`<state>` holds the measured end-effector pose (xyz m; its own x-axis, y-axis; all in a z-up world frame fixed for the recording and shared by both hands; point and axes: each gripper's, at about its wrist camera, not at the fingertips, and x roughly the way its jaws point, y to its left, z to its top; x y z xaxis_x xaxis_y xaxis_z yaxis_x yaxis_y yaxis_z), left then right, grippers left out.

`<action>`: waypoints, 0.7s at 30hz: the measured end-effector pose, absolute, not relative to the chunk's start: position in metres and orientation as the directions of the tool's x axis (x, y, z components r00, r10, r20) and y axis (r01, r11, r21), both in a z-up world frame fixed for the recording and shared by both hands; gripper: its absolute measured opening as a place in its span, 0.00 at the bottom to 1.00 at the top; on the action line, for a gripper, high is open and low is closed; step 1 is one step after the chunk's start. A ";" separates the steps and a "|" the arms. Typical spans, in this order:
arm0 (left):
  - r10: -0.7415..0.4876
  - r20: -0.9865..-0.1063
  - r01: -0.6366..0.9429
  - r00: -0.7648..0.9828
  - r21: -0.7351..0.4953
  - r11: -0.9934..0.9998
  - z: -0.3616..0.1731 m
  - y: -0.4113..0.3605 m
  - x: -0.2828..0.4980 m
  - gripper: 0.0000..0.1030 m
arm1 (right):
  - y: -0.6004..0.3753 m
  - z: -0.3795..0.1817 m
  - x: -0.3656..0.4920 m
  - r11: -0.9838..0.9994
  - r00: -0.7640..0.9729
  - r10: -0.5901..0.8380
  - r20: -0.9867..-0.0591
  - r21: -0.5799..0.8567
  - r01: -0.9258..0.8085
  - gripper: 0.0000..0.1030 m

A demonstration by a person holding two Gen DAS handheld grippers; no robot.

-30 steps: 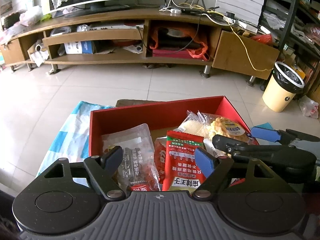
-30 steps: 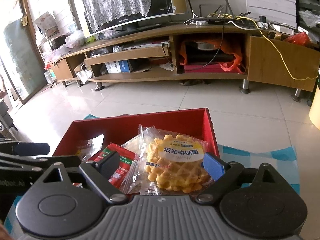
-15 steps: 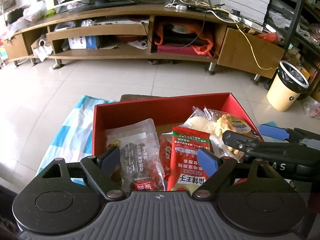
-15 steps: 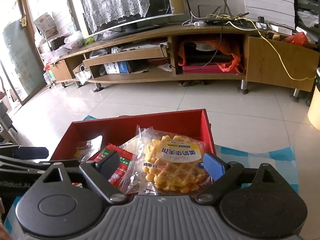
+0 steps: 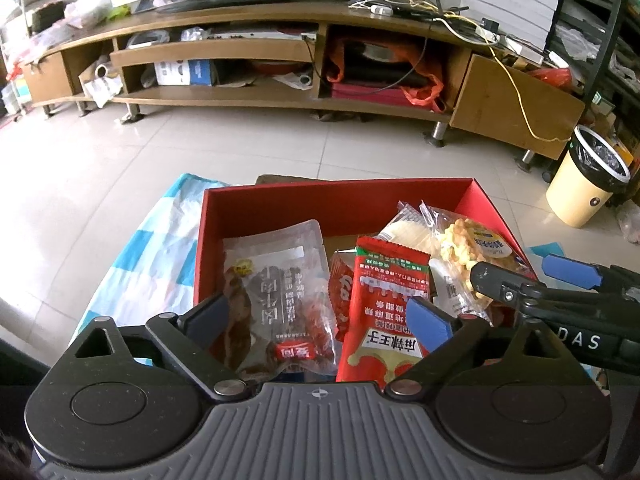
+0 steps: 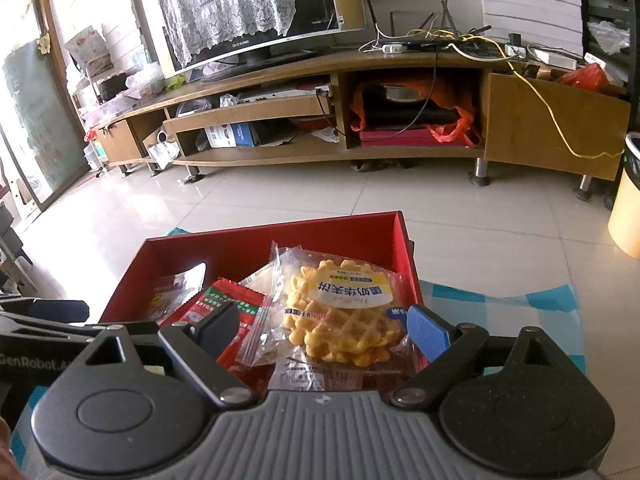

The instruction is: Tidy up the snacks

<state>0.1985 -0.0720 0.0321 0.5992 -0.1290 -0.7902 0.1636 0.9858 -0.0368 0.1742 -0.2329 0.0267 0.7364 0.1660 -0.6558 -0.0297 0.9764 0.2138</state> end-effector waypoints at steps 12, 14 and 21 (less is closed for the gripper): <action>-0.141 -0.798 0.148 0.587 -0.065 0.987 0.030 -0.070 0.174 0.96 | -0.235 0.029 0.149 0.976 0.728 0.158 -0.668 0.215 -0.014 0.88; -0.138 -0.798 0.143 0.586 -0.066 0.987 0.029 -0.069 0.168 0.96 | -0.236 0.030 0.143 0.975 0.728 0.160 -0.667 0.220 -0.013 0.88; -0.130 -0.802 0.128 0.583 -0.067 0.989 0.027 -0.066 0.152 0.96 | -0.236 0.029 0.122 0.971 0.719 0.164 -0.676 0.238 0.001 0.88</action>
